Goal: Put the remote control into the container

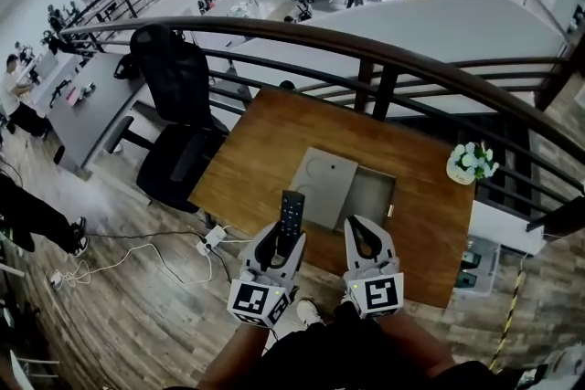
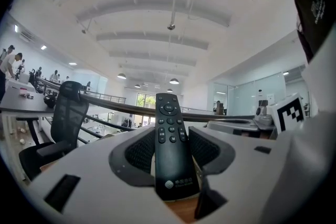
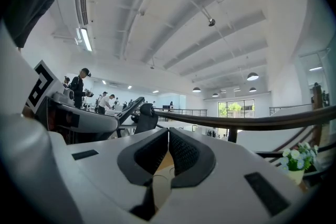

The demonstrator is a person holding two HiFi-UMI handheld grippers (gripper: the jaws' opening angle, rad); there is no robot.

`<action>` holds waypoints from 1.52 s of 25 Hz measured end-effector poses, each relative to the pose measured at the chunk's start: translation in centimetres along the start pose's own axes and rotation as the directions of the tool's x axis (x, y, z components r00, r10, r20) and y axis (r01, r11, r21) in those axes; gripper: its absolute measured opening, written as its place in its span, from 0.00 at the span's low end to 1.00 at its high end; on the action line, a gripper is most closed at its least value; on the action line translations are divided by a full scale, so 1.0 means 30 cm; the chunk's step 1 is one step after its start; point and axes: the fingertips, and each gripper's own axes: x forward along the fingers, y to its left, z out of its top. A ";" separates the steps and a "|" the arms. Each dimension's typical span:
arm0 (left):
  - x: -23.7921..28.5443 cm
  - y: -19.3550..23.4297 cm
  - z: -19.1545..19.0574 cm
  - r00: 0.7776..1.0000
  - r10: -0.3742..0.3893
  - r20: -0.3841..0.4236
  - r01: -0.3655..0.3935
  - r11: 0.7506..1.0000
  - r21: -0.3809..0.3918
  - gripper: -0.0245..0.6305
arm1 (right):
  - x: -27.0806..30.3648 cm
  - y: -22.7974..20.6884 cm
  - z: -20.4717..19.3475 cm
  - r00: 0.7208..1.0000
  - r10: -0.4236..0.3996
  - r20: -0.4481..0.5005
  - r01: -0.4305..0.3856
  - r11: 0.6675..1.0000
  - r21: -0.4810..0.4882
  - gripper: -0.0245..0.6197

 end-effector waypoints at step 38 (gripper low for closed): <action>0.623 -0.239 -0.223 0.974 -0.096 -0.205 0.097 0.995 -0.003 0.35 | 0.059 -0.649 -0.167 0.989 -0.138 -0.050 0.142 0.986 0.092 0.08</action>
